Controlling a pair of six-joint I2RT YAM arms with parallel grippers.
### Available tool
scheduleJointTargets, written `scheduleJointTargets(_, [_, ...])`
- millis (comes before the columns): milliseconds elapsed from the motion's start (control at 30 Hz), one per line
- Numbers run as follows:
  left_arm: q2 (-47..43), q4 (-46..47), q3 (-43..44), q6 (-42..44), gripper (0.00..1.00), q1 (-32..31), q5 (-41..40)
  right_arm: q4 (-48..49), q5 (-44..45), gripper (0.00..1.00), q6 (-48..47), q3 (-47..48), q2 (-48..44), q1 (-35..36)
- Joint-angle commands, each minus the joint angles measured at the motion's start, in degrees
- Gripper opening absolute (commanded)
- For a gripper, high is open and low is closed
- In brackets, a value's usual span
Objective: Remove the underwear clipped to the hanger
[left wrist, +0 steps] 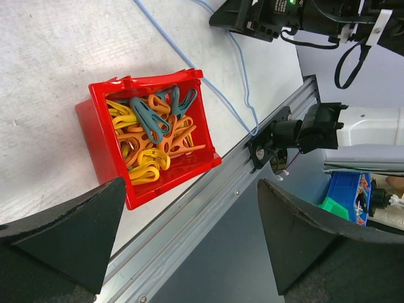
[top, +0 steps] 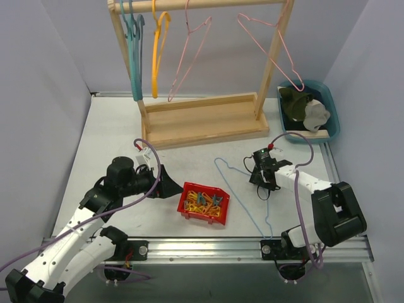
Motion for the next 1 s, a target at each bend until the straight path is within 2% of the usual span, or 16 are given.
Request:
scheduleJointTargets(0, [-1.3,0.7,0.2,-0.2,0.94,0.4,0.8,5.2,-6.7,0.44,1.4,-4.2,0.1,0.1])
scheduleJointTargets(33, [-1.3,0.5,0.4,-0.3,0.94,0.4,0.8,5.4,-6.0,0.32,1.5,-4.7,-0.8,0.1])
scheduleJointTargets(100, [-1.3,0.5,0.3,-0.4,0.94,0.4,0.8,5.2,-5.1,0.19,1.6,-4.8,-4.8,0.0])
scheduleJointTargets(133, [-1.3,0.5,0.4,-0.5,0.94,0.4,0.8,4.2,-4.3,0.07,1.6,-4.7,-6.1,0.0])
scheduleJointTargets(200, [-1.2,0.7,0.7,-0.7,0.94,0.5,0.8,1.7,-2.1,0.0,1.5,-3.6,-9.5,-0.1])
scheduleJointTargets(400, [-0.3,0.5,1.8,-0.8,0.94,0.7,0.5,-5.6,3.2,0.0,0.2,3.3,-17.1,-0.1])
scheduleJointTargets(500, [0.0,0.1,2.9,-0.5,0.94,0.8,0.2,-10.0,7.8,0.0,-2.6,7.3,-20.3,0.0])
scheduleJointTargets(700, [2.6,-1.0,8.2,1.0,0.94,0.9,-2.6,-15.0,10.9,0.0,-10.1,14.4,-23.0,0.5])
scheduleJointTargets(833, [6.4,-2.5,14.1,5.1,0.94,0.9,-4.7,-17.0,10.9,0.0,-12.8,17.8,-22.4,4.2])
scheduleJointTargets(933, [9.3,-1.2,18.0,6.6,0.94,0.9,-5.0,-16.4,7.1,0.0,-15.2,18.4,-23.6,7.0])
scheduleJointTargets(967, [9.9,-0.6,18.9,6.9,0.94,0.9,-5.2,-16.5,3.5,0.0,-16.0,18.9,-24.1,7.2])
